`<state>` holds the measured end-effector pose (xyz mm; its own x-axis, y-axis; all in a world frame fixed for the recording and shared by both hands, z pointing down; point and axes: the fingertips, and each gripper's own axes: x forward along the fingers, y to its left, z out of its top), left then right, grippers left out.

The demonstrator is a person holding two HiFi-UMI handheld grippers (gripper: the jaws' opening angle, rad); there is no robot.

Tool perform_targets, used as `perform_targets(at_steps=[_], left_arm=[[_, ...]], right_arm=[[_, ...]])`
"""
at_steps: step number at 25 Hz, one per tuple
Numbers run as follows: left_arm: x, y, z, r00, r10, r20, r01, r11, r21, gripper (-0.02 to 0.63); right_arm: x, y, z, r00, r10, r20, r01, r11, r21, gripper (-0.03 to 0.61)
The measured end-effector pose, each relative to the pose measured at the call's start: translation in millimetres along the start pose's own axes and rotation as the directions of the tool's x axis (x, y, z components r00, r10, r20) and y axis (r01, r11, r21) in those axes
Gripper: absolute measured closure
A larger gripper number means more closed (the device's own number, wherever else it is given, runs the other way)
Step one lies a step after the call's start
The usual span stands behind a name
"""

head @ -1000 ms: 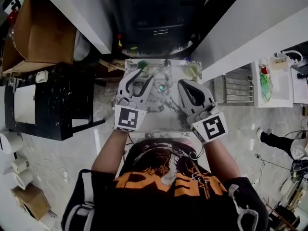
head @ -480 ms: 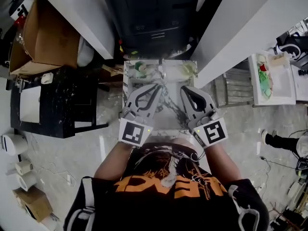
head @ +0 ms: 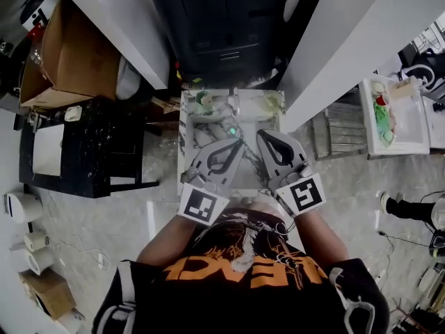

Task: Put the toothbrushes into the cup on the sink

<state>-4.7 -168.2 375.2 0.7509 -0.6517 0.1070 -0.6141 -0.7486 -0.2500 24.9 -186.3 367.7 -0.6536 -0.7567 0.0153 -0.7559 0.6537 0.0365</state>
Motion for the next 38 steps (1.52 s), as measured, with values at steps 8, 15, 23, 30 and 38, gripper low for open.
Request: perform_targets(at_steps=[8, 15, 23, 30, 38], left_arm=[[-11, 23, 8, 0.998, 0.05, 0.042, -0.047, 0.996, -0.07, 0.588], [-17, 32, 14, 0.995, 0.071, 0.067, -0.063, 0.991, -0.114, 0.588], [-21, 38, 11, 0.994, 0.087, 0.068, -0.076, 0.986, -0.146, 0.588], [-22, 41, 6, 0.994, 0.087, 0.071, -0.074, 0.983, -0.17, 0.588], [-22, 47, 4, 0.994, 0.08, 0.073, -0.067, 0.984, -0.167, 0.588]], right_arm=[[2, 4, 1, 1.0, 0.006, -0.016, -0.007, 1.0, -0.015, 0.565], [11, 16, 15, 0.998, 0.035, 0.053, -0.034, 0.999, -0.025, 0.565], [13, 21, 17, 0.998, 0.037, 0.053, -0.035, 0.999, -0.028, 0.565], [15, 23, 13, 0.999, 0.027, 0.034, -0.026, 0.999, -0.032, 0.565], [20, 23, 14, 0.999, 0.016, 0.039, -0.014, 0.999, -0.034, 0.565]])
